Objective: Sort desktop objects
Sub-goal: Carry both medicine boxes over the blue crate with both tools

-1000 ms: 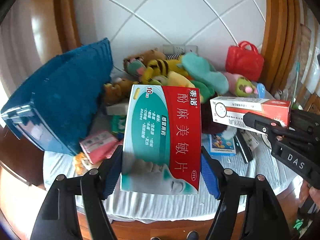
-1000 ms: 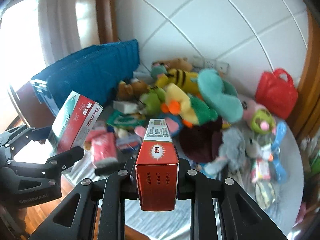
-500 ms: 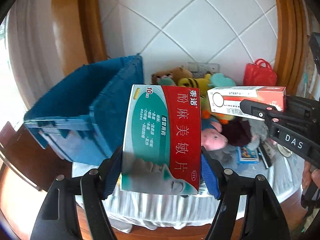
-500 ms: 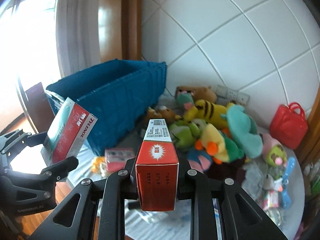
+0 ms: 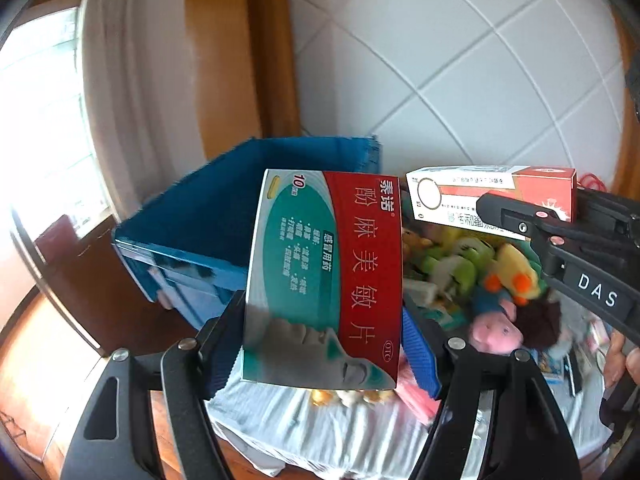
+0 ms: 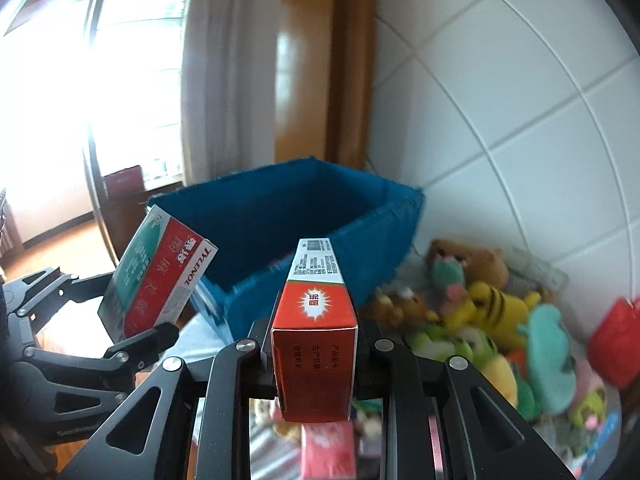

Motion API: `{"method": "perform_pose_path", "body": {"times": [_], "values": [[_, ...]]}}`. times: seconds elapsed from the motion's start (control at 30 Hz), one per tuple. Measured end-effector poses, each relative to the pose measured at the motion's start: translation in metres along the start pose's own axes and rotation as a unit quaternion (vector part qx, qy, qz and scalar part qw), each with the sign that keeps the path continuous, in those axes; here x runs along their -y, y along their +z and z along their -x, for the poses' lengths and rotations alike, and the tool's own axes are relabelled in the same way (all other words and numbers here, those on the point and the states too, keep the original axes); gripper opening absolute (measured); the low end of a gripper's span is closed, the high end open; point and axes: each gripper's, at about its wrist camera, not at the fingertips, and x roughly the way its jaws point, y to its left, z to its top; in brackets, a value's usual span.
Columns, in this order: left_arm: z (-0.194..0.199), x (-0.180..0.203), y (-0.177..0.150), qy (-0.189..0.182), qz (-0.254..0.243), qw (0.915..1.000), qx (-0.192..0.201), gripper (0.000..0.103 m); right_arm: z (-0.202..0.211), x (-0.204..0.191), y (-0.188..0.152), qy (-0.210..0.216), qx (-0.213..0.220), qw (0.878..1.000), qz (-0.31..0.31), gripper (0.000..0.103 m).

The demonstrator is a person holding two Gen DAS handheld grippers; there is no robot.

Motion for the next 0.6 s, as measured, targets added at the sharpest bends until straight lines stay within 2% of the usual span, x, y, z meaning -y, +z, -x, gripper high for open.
{"method": "perform_pose_path", "body": {"times": [0.17, 0.33, 0.47, 0.6], "values": [[-0.014, -0.047, 0.024, 0.027, 0.011, 0.9995, 0.007, 0.071, -0.041, -0.025, 0.034, 0.023, 0.001, 1.0, 0.011, 0.022], [-0.044, -0.103, 0.052, 0.026, 0.015, 0.9995, 0.009, 0.071, -0.091, -0.053, 0.068, 0.023, -0.004, 1.0, 0.016, 0.022], [-0.093, -0.145, 0.076, 0.017, -0.008, 0.9997, -0.017, 0.071, -0.145, -0.062, 0.095, 0.007, -0.028, 1.0, 0.005, 0.022], [-0.149, -0.171, 0.088, 0.003, -0.023, 0.998, -0.059, 0.071, -0.209, -0.082, 0.11, -0.017, -0.081, 0.997, 0.003, 0.022]]}}
